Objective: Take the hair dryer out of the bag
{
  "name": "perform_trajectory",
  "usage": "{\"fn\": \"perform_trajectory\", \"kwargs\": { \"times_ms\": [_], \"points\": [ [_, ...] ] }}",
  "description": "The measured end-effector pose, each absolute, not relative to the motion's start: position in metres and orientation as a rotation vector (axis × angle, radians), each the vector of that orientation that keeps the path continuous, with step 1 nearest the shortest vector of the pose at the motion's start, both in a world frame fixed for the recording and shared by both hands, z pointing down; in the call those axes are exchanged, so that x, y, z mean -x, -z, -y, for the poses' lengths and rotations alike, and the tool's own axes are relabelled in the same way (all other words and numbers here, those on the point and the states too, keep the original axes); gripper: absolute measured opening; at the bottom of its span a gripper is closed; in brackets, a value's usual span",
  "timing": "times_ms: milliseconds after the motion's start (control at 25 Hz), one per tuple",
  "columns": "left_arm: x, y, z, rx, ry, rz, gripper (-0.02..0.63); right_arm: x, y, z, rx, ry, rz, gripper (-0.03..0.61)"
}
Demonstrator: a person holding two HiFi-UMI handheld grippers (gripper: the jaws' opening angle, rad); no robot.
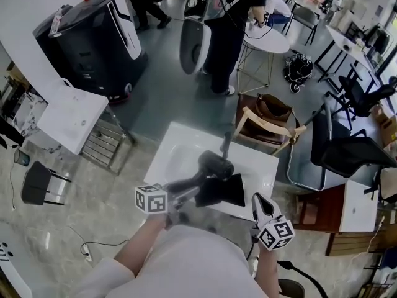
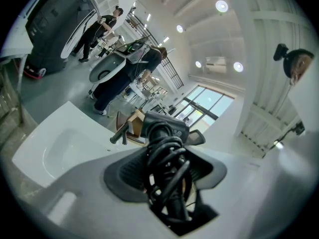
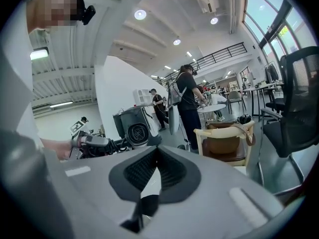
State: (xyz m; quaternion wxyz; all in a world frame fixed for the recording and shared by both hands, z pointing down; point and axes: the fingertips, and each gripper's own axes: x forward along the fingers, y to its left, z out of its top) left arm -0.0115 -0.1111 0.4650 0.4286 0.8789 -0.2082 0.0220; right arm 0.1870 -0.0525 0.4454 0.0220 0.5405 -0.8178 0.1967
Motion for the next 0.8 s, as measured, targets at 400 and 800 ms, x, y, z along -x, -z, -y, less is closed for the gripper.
{"fn": "perform_trajectory", "kwargs": {
  "times_ms": [400, 800],
  "points": [
    [0.012, -0.460, 0.107, -2.194, -0.046, 0.522, 0.224, -0.186, -0.445, 0.051, -1.675, -0.625, 2.535, 0.005],
    [0.017, -0.453, 0.106, -2.204, -0.037, 0.522, 0.224, -0.183, -0.438, 0.052, -1.678, -0.614, 2.541, 0.005]
  ]
}}
